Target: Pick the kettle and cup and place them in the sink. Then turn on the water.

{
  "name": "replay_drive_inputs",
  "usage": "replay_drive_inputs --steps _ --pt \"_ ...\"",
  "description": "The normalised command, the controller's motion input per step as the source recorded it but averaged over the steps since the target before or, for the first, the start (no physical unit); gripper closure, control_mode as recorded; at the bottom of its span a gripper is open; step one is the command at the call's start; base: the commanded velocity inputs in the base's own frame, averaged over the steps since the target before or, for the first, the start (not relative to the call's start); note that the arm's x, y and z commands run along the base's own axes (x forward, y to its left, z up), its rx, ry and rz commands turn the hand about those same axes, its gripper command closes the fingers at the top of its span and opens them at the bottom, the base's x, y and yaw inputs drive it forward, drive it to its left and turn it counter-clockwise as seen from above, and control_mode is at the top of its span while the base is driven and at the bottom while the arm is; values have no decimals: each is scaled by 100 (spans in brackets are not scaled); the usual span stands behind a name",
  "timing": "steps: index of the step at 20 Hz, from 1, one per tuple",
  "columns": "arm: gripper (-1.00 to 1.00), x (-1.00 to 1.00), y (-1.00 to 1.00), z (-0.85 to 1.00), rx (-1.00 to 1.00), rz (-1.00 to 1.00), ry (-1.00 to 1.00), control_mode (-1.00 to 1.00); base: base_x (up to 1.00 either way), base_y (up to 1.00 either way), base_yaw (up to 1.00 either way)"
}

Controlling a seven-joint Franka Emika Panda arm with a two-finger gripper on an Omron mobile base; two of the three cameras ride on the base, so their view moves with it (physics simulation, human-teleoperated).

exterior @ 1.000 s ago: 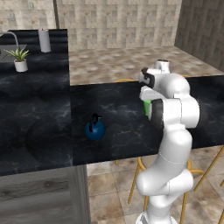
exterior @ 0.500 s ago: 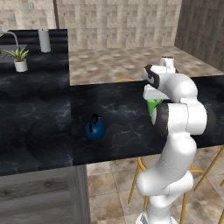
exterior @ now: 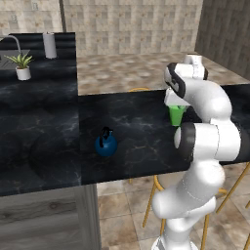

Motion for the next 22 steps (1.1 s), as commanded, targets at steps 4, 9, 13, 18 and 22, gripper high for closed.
replay_drive_inputs --steps 4,9,13,18,22 --pt "100 -62 0 33 0 0 0 -100 0 0 0" --pt "100 -48 18 32 0 0 0 -100 0 0 0" --pt "100 -34 43 23 0 0 3 -100 0 0 0" --pt "100 -29 38 22 0 0 2 -100 0 0 0" --pt "100 -28 29 21 0 0 3 -100 0 0 0"
